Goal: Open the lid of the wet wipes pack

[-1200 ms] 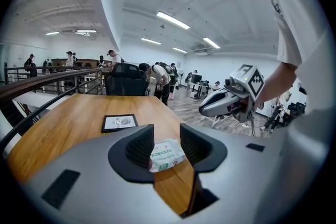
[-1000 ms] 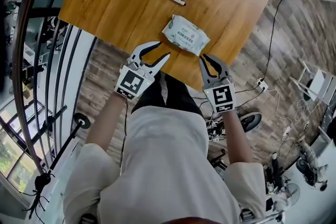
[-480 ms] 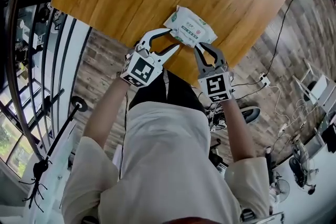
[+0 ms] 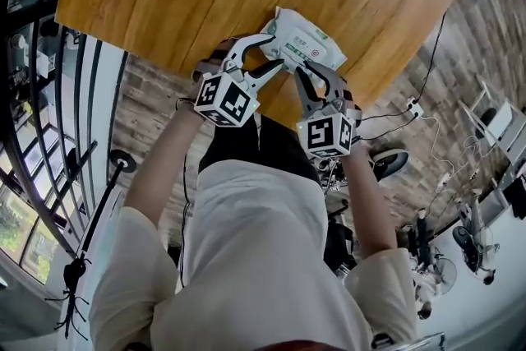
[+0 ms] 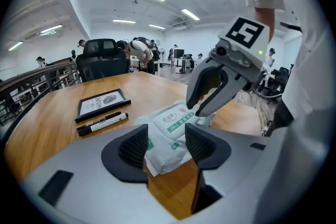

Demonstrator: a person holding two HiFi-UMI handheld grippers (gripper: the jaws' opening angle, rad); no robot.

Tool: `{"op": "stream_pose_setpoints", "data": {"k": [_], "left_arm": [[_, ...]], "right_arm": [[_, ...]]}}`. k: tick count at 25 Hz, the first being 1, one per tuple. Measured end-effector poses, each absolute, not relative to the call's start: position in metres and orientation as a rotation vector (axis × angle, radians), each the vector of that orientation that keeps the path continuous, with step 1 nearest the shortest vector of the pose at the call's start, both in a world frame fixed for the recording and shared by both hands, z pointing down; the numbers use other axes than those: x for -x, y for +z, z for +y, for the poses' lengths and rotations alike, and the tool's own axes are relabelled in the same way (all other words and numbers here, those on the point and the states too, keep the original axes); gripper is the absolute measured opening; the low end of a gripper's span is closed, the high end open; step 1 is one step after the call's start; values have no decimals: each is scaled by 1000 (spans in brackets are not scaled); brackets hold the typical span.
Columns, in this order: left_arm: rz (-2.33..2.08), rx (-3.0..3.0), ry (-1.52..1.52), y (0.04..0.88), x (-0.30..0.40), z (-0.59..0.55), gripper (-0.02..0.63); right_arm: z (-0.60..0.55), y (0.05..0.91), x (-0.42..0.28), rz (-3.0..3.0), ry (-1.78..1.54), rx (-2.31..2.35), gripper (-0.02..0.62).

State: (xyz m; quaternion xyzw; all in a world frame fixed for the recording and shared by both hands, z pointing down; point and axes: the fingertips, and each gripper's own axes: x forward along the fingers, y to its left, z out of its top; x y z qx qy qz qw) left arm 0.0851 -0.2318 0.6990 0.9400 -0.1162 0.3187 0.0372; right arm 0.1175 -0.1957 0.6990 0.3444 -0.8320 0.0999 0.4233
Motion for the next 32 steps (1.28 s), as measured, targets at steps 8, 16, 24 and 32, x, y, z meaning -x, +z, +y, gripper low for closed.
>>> {"op": "stream_pose_setpoints", "data": {"k": [8, 16, 24, 32], "left_arm": [[-217, -2910, 1046, 729, -89, -232, 238], [-188, -2903, 1042, 738, -89, -230, 238], [-169, -2872, 1101, 743, -91, -231, 235], [-168, -2863, 1088, 746, -92, -230, 230]], "right_arm": [[-199, 727, -110, -1999, 102, -795, 58], [-200, 731, -106, -1899, -59, -796, 61], [-210, 704, -110, -1937, -68, -966, 48], [-248, 689, -152, -1879, -97, -1066, 41]]}}
